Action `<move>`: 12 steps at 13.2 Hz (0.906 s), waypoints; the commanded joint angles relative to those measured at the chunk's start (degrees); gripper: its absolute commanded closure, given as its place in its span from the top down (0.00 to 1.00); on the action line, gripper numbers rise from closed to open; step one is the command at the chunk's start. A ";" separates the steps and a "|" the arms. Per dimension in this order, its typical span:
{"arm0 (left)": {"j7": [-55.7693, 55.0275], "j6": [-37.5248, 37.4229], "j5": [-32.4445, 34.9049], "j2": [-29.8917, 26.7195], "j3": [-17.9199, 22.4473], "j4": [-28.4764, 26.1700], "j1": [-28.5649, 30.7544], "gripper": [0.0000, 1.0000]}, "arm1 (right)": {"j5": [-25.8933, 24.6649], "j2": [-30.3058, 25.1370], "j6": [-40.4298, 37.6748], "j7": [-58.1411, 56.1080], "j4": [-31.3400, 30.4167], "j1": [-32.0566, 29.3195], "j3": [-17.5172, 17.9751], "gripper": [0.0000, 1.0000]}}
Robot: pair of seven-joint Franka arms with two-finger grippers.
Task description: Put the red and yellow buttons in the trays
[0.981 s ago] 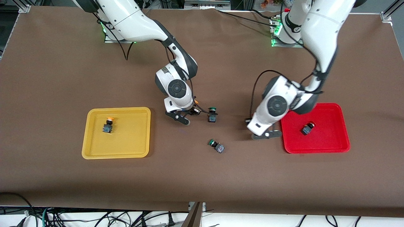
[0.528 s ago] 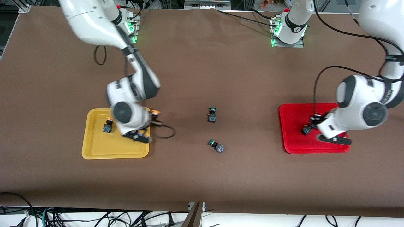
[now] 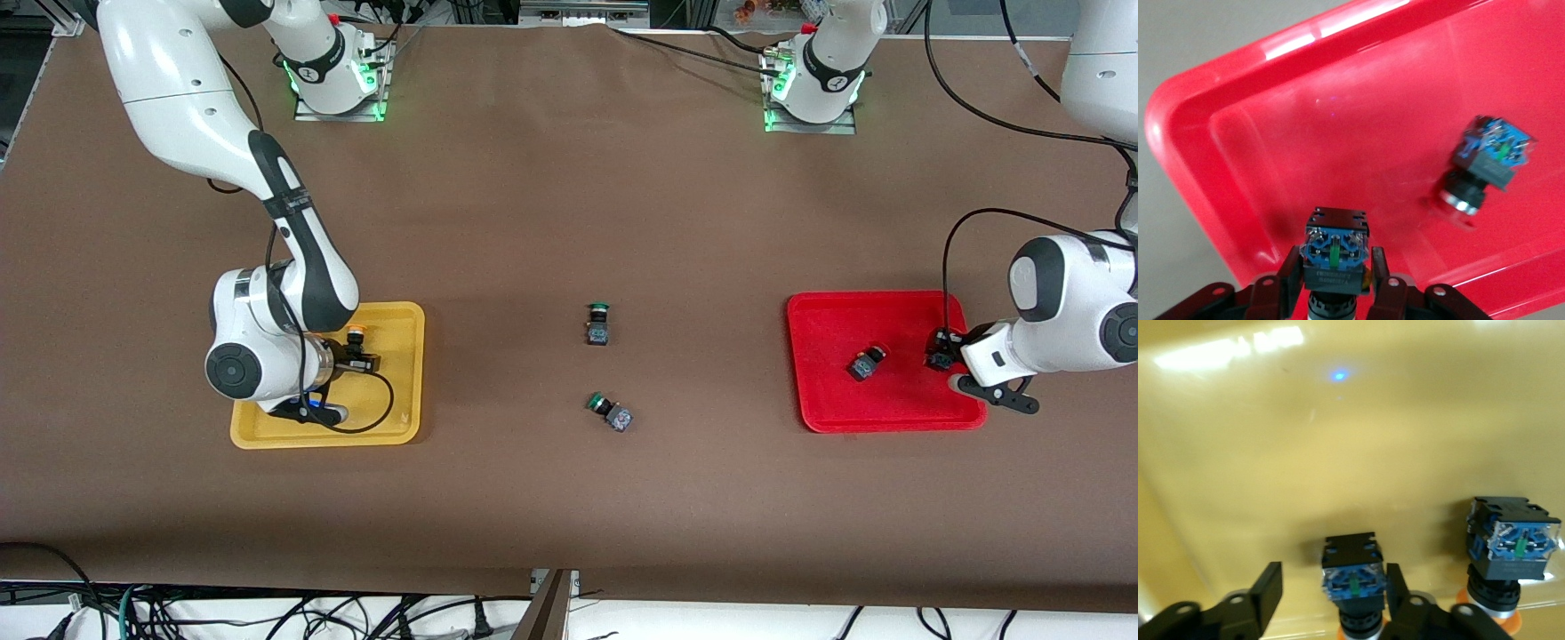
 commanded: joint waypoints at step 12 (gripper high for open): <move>-30.24 -35.23 -1.63 -26.27 -1.62 14.43 -10.57 1.00 | -4.61 -37.48 -37.95 -8.11 5.27 -0.62 -6.47 1.00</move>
